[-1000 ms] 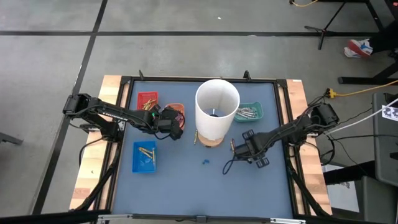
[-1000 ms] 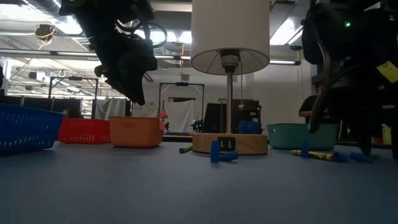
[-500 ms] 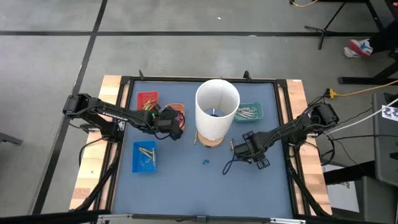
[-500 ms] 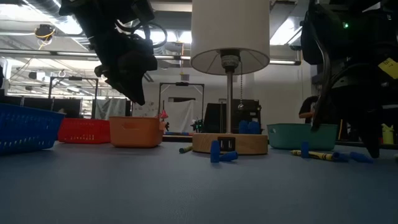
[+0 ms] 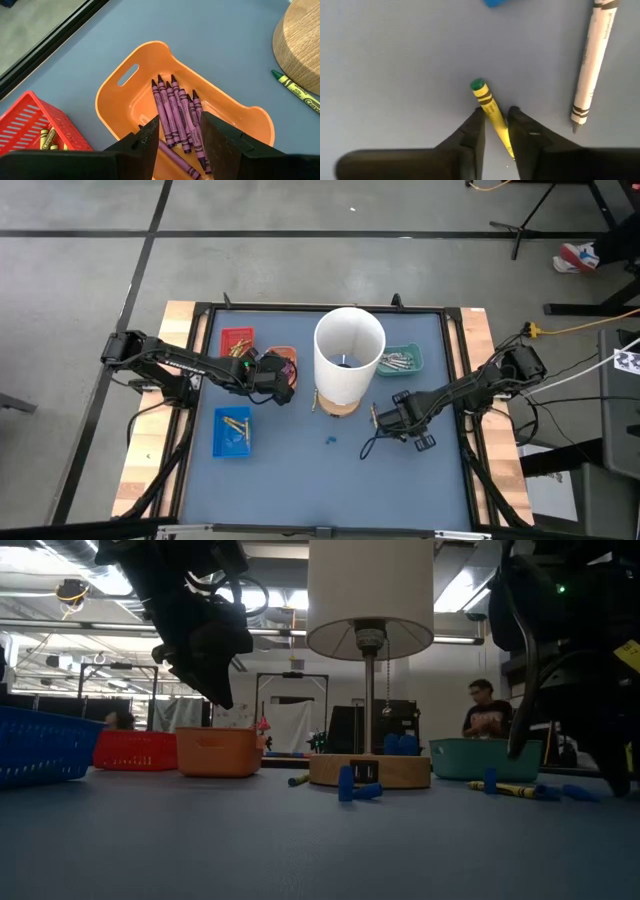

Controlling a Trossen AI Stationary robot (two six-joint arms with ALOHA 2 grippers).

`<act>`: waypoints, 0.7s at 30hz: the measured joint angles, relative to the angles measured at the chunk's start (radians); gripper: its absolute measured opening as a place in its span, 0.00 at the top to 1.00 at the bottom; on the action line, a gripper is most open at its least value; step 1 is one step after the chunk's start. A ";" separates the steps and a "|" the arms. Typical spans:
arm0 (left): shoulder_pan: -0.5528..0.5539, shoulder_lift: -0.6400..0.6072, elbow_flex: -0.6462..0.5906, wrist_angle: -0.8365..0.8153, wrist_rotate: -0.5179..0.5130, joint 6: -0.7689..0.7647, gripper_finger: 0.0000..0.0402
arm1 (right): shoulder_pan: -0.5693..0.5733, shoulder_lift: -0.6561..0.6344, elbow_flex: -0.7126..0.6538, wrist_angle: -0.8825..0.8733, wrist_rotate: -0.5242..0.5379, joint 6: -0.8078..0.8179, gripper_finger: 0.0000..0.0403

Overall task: Sort crayons
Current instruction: Put the green crayon into the red bin

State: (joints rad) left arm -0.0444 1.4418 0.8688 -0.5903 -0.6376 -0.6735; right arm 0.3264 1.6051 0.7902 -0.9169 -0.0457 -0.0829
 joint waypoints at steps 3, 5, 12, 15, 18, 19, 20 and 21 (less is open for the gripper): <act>0.000 0.000 0.000 0.000 0.000 0.000 0.68 | 0.000 0.000 0.000 0.001 -0.001 0.006 0.86; 0.000 0.000 0.000 0.000 0.000 0.000 0.68 | 0.000 0.001 0.000 0.001 -0.006 0.026 0.90; 0.000 0.000 0.000 0.011 0.005 0.000 0.68 | 0.000 0.002 0.009 -0.003 -0.023 0.037 0.96; -0.001 0.000 0.000 0.026 0.025 0.001 0.68 | 0.000 0.006 0.027 -0.010 -0.026 0.037 0.96; -0.011 0.000 0.000 0.048 0.028 0.003 0.68 | 0.000 0.006 0.052 0.019 -0.031 0.038 0.95; -0.016 0.000 0.000 0.058 0.028 0.003 0.68 | 0.000 0.006 0.058 0.024 -0.033 0.038 0.95; -0.023 0.000 0.000 0.070 0.029 0.003 0.68 | 0.001 0.006 0.063 0.020 -0.033 0.038 0.95; -0.029 0.000 0.000 0.083 0.029 0.004 0.68 | 0.001 0.006 0.069 0.015 -0.033 0.038 0.95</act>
State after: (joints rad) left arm -0.0738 1.4418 0.8688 -0.5074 -0.6084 -0.6699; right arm 0.3271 1.6112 0.8597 -0.9024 -0.0792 -0.0452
